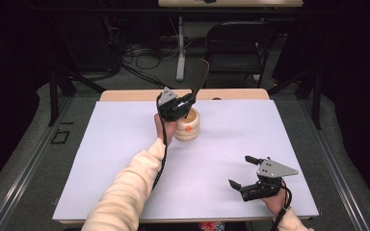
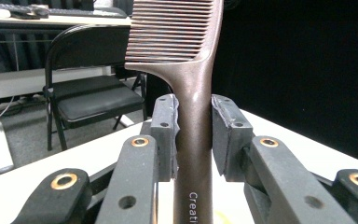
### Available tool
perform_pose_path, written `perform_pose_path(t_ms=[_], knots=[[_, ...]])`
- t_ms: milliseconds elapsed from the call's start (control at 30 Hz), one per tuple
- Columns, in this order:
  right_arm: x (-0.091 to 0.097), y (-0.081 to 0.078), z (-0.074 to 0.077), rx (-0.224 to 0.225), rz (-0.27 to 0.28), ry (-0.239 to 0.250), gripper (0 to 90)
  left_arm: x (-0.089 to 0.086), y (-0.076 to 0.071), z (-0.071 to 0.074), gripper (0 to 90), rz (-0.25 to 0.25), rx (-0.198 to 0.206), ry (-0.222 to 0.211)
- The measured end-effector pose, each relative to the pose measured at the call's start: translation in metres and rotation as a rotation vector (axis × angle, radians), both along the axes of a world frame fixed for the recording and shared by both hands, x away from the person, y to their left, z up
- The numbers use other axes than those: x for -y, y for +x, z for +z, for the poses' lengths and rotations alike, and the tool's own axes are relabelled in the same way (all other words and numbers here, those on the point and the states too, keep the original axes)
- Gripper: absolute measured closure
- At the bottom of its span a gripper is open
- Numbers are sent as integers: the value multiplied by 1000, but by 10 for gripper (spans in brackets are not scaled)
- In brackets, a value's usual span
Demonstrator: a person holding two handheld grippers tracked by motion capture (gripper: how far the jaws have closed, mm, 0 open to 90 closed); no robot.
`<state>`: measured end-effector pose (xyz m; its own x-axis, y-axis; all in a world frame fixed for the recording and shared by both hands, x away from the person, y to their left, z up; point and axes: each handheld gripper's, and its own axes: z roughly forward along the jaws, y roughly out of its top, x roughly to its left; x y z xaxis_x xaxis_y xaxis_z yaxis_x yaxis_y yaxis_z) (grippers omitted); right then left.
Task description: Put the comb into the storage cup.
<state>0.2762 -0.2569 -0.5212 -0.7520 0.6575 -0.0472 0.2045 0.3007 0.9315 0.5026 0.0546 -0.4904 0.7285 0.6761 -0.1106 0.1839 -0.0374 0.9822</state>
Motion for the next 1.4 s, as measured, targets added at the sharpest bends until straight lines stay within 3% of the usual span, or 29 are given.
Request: perform_pose_path(t_ms=[1400], knots=[[0,0,0,1,-1,0,5,-5,-5,-17,719,0,-21,50]])
